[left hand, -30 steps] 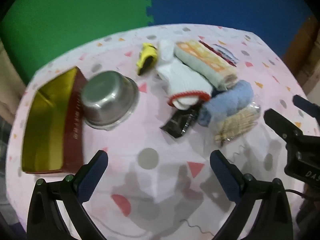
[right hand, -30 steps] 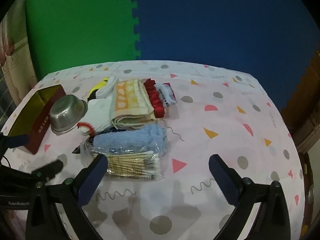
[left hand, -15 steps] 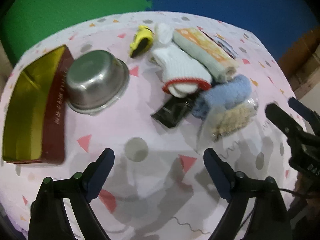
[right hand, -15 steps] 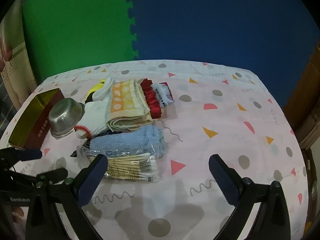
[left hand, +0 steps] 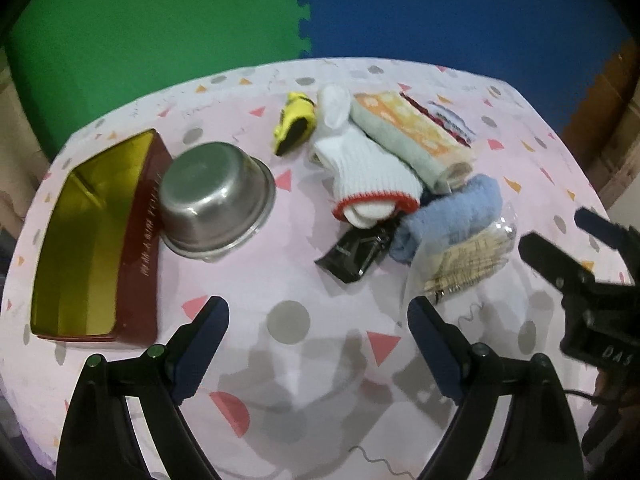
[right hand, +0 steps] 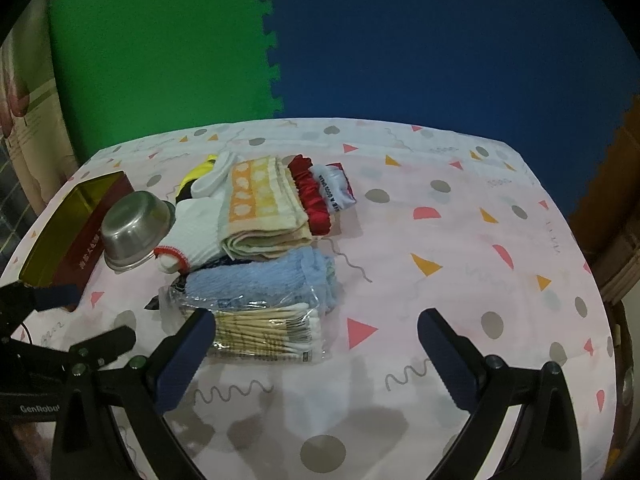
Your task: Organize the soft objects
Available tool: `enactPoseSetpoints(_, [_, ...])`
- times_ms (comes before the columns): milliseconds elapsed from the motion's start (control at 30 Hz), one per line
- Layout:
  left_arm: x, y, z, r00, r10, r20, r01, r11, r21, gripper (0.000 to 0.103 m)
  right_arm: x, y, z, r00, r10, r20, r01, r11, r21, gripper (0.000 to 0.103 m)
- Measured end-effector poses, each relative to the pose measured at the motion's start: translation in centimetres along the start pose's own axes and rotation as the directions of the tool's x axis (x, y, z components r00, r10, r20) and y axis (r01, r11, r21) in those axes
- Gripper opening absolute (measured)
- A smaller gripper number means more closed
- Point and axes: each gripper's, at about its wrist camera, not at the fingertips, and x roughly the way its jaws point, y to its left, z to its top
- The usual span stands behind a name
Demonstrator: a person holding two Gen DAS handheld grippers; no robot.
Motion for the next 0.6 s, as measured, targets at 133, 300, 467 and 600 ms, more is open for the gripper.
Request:
enactPoseSetpoints(133, [-0.6,0.4,0.4,0.999,0.026,0.036,-0.025,1.0,-0.019,0.089,0.0,0.3,-0.1,1.0,0.001,-0.003,-0.001,1.0,-0.018,0.103])
enactPoseSetpoints(300, [-1.2,1.6,0.7,0.997,0.035,0.07,-0.029,0.997,-0.077,0.091,-0.2,0.5,-0.3,1.0,0.013,-0.01,-0.013,1.0,-0.014,0.103])
enactPoseSetpoints(467, [-1.2,2.4,0.5,0.996,0.056,0.076,-0.048,0.993,-0.105,0.094,-0.4,1.2,-0.6,1.0,0.006,-0.012,-0.006,0.999,-0.049,0.103])
enactPoseSetpoints(600, [-1.2,2.5,0.4,0.996,0.056,0.071,-0.049,0.993,-0.107,0.094,-0.5,1.4,-0.8,1.0,0.01,-0.017,-0.01,0.998,-0.057,0.103])
